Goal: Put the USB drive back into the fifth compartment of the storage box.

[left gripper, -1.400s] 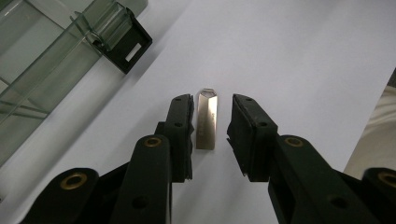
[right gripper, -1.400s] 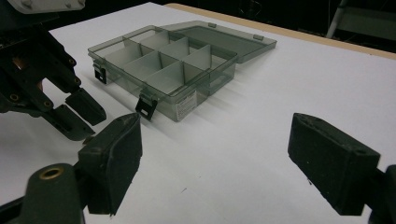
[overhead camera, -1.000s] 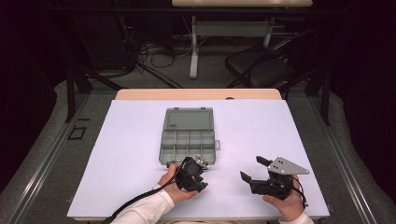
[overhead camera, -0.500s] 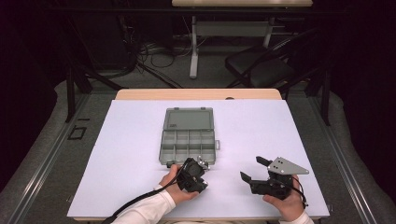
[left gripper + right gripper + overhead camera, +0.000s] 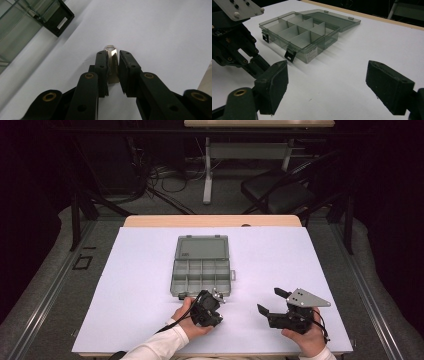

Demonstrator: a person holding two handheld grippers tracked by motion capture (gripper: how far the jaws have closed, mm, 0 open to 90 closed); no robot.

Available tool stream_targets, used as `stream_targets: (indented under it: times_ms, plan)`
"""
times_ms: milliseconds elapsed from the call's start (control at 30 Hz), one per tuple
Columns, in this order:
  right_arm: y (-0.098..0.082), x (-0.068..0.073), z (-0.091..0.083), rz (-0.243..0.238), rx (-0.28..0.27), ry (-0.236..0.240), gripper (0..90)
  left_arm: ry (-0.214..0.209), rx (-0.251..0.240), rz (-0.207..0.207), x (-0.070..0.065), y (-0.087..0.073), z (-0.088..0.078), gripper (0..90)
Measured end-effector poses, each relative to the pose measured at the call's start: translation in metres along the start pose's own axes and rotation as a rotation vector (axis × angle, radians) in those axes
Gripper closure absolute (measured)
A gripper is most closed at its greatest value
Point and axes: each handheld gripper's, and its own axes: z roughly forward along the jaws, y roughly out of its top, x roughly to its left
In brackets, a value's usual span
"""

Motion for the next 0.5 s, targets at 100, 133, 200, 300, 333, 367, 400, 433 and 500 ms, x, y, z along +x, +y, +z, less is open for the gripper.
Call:
stream_targets:
  times_ms: [100, 133, 200, 300, 333, 367, 400, 433, 500]
  plan:
    - [0.0, -0.0001, 0.0001, 0.0, 0.001, -0.001, 18.0, 0.015, 0.005, 0.014, -0.0015, 0.0001, 0.0, 78.2]
    - [0.0, 0.0, 0.0, 0.0, 0.0, -0.001, 18.0, 0.016, 0.005, 0.014, -0.0017, 0.0001, 0.0001, 78.4]
    - [0.0, 0.0, -0.0001, -0.001, 0.0, -0.001, 18.0, 0.016, 0.004, 0.014, -0.0017, 0.0, 0.0002, 78.4]
    - [-0.0001, -0.0001, 0.0001, -0.001, 0.002, -0.002, 18.1, 0.017, 0.003, 0.012, -0.0021, 0.0, 0.0001, 79.0]
    - [-0.0001, -0.0001, 0.0001, -0.001, 0.003, -0.002, 18.1, 0.02, 0.003, 0.012, -0.0024, 0.0, 0.0001, 79.0]
    - [-0.0001, -0.0001, 0.0, -0.002, 0.002, -0.001, 18.1, 0.019, 0.004, 0.013, -0.0024, 0.0, 0.0001, 79.1]
    - [-0.0001, -0.0001, 0.0, -0.002, 0.002, -0.002, 18.1, 0.019, 0.004, 0.013, -0.0023, 0.0001, 0.0, 79.1]
    - [-0.0001, -0.0002, 0.0, -0.002, 0.002, -0.002, 18.0, 0.019, 0.004, 0.012, -0.0022, 0.0001, -0.0001, 79.1]
    - [-0.0001, -0.0004, 0.0, -0.001, 0.003, -0.003, 18.1, 0.019, 0.005, 0.012, -0.0022, 0.0001, -0.0002, 79.2]
